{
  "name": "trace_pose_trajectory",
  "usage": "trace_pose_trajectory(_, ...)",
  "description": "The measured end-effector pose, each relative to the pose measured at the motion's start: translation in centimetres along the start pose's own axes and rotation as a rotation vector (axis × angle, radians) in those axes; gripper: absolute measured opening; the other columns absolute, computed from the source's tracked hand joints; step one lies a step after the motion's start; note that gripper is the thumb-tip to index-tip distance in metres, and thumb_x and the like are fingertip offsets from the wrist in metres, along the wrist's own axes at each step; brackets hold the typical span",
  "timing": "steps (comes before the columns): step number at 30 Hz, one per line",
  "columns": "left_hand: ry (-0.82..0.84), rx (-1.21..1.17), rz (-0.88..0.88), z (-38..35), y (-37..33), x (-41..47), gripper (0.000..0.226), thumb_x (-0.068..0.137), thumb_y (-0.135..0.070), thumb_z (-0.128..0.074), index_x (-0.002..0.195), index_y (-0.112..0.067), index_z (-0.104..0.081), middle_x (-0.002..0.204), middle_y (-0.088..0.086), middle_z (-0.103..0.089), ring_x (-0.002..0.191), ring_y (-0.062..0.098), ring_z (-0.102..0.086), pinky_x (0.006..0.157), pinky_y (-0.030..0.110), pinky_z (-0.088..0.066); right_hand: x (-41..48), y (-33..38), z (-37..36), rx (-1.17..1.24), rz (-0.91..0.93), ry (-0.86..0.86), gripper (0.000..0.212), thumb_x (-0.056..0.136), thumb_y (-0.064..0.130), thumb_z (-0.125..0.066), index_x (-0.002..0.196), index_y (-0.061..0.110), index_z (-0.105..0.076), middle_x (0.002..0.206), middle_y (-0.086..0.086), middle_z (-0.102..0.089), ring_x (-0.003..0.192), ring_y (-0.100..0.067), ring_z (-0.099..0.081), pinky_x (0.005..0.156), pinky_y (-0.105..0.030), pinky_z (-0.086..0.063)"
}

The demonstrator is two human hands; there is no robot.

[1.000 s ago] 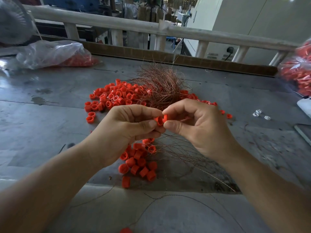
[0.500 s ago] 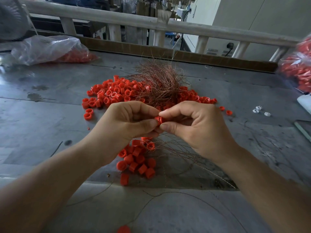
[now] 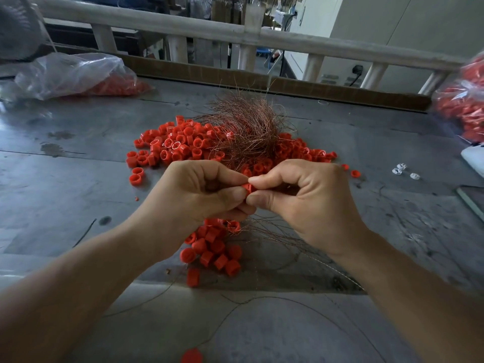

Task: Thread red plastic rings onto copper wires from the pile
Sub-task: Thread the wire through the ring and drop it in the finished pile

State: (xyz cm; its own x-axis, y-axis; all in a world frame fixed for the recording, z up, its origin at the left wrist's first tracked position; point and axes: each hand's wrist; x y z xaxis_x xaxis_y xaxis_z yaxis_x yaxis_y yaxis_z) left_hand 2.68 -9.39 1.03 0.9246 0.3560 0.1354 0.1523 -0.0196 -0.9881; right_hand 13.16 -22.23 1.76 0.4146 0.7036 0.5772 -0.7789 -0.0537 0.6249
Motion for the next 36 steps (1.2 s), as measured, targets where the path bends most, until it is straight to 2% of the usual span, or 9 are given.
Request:
trace_pose_trajectory(6, 0.039, -0.044, 0.046, 0.2, -0.1, 0.1, 0.017, 0.057, -0.015, -0.064, 0.07, -0.016, -0.075, 0.067, 0.01, -0.071, 0.062, 0.017, -0.069, 0.057, 0.02, -0.055, 0.2, 0.1, 0.0, 0.047, -0.001, 0.009, 0.026, 0.064, 0.027, -0.071, 0.089, 0.019, -0.066, 0.076, 0.018, -0.06, 0.077, -0.002, -0.064, 0.066, -0.012, -0.051)
trace_pose_trajectory(11, 0.071, -0.082, 0.065, 0.5, -0.1, 0.2, 0.021, 0.052, -0.02, -0.068, 0.072, -0.014, -0.075, 0.068, 0.01, -0.071, 0.063, 0.017, -0.069, 0.057, 0.02, -0.055, 0.3, 0.0, 0.3, 0.105, 0.0, 0.057, 0.028, 0.065, 0.03, -0.069, 0.09, 0.019, -0.066, 0.077, 0.02, -0.061, 0.073, 0.002, -0.063, 0.064, -0.01, -0.048)
trace_pose_trajectory(15, 0.137, -0.09, 0.051, 0.7, -0.2, 0.1, 0.021, 0.055, -0.017, -0.069, 0.076, -0.015, -0.074, 0.068, 0.01, -0.071, 0.064, 0.018, -0.07, 0.057, 0.021, -0.055, 0.4, -0.1, 0.4, 0.163, -0.047, 0.09, 0.021, 0.062, 0.031, -0.07, 0.083, 0.025, -0.067, 0.074, 0.016, -0.063, 0.07, -0.003, -0.064, 0.064, -0.015, -0.051)
trace_pose_trajectory(18, 0.188, -0.118, 0.05, 1.2, -0.2, 0.2, 0.032, 0.058, -0.01, -0.078, 0.089, -0.016, -0.071, 0.069, 0.012, -0.07, 0.063, 0.02, -0.069, 0.055, 0.023, -0.055, 0.5, -0.1, 0.4, 0.173, -0.09, 0.18, 0.031, 0.065, 0.036, -0.067, 0.096, 0.033, -0.063, 0.073, 0.012, -0.059, 0.07, -0.002, -0.058, 0.063, -0.014, -0.047)
trace_pose_trajectory(22, 0.223, -0.185, 0.061, 1.4, 0.0, 0.3, 0.051, 0.057, -0.021, -0.082, 0.104, -0.016, -0.064, 0.074, 0.016, -0.069, 0.066, 0.024, -0.069, 0.057, 0.025, -0.055, 0.5, -0.1, 0.2, 0.07, -0.041, 0.284, 0.022, 0.073, 0.031, -0.065, 0.095, 0.027, -0.064, 0.08, 0.013, -0.053, 0.078, 0.003, -0.052, 0.067, -0.009, -0.039)
trace_pose_trajectory(26, 0.234, -0.093, -0.047, 0.7, -0.3, 0.0, 0.058, 0.066, -0.033, -0.074, 0.118, -0.019, -0.052, 0.076, 0.01, -0.071, 0.073, 0.024, -0.07, 0.062, 0.025, -0.055, 0.5, 0.2, 0.3, 0.018, -0.017, 0.245, 0.009, 0.077, 0.027, -0.062, 0.083, 0.02, -0.063, 0.077, 0.013, -0.049, 0.072, 0.004, -0.048, 0.064, -0.008, -0.037)
trace_pose_trajectory(31, 0.179, 0.024, -0.136, -0.2, -0.2, -0.2, 0.058, 0.065, -0.022, -0.066, 0.119, -0.022, -0.045, 0.072, 0.01, -0.071, 0.066, 0.018, -0.07, 0.06, 0.022, -0.054, 0.3, 0.6, 0.4, -0.059, -0.004, 0.241, 0.007, 0.079, 0.023, -0.061, 0.079, 0.016, -0.062, 0.077, 0.012, -0.05, 0.07, -0.002, -0.05, 0.064, -0.018, -0.042)
trace_pose_trajectory(34, 0.185, 0.026, -0.158, -0.4, -0.2, -0.3, 0.059, 0.067, -0.021, -0.065, 0.121, -0.022, -0.044, 0.072, 0.012, -0.07, 0.067, 0.021, -0.07, 0.06, 0.023, -0.055, 0.2, 0.8, 0.2, -0.054, -0.003, 0.216, 0.005, 0.078, 0.02, -0.06, 0.075, 0.022, -0.057, 0.076, 0.014, -0.049, 0.068, 0.0, -0.049, 0.062, -0.016, -0.042)
trace_pose_trajectory(36, 0.186, 0.02, -0.154, -0.4, -0.2, -0.4, 0.058, 0.067, -0.02, -0.065, 0.121, -0.021, -0.044, 0.071, 0.013, -0.069, 0.066, 0.021, -0.069, 0.06, 0.024, -0.055, 0.1, 0.7, 0.1, -0.067, 0.0, 0.211, 0.004, 0.078, 0.019, -0.06, 0.076, 0.016, -0.061, 0.076, 0.014, -0.048, 0.067, 0.001, -0.048, 0.061, -0.013, -0.042)
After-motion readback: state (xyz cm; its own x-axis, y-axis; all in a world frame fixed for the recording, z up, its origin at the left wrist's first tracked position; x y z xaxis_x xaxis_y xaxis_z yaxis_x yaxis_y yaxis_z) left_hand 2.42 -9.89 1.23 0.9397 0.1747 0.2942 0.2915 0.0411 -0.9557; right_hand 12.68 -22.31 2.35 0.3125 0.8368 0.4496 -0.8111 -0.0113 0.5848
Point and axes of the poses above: each hand's wrist, its own x-axis towards the middle knuckle, its own z-axis out of the back of the hand, y = z × x
